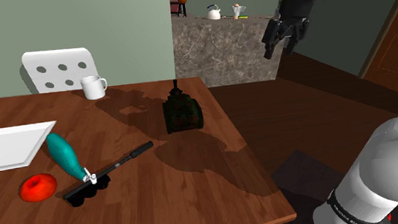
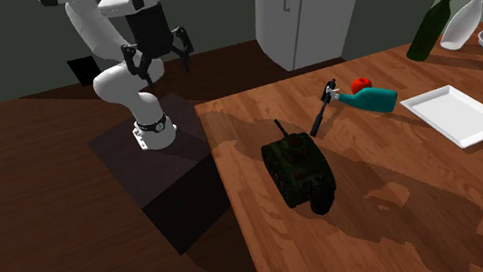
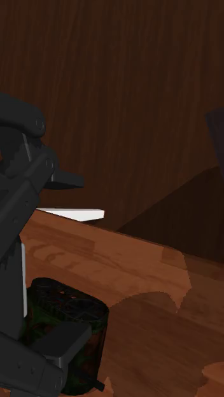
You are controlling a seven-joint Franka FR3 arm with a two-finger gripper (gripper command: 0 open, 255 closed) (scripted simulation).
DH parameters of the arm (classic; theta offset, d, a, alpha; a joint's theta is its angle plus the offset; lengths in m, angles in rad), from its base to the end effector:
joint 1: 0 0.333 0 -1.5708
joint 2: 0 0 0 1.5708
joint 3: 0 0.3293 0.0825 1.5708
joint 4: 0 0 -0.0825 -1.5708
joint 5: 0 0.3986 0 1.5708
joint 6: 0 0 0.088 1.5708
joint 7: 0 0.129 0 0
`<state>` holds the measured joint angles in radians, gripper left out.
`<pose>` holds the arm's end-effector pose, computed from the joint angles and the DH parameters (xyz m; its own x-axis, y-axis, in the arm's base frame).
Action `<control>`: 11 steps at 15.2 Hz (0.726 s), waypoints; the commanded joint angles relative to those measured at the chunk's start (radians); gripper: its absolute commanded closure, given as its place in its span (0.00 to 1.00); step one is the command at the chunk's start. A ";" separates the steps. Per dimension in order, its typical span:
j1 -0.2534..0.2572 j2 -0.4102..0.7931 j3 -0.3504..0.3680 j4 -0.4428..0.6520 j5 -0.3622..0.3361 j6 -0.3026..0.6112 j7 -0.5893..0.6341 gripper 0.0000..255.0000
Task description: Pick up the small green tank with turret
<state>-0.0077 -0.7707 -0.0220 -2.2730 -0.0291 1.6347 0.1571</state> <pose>0.3258 -0.0156 0.6200 0.9748 -0.1795 0.1324 -0.1802 -0.9836 -0.0071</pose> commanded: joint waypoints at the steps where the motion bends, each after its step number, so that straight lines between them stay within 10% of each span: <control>1: 0.000 0.000 0.000 0.000 0.000 0.000 0.000 0.00; 11: 0.017 0.252 0.161 0.017 0.073 0.177 0.252 0.00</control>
<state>0.0077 -0.5576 0.1201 -2.2654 0.0375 1.7860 0.3783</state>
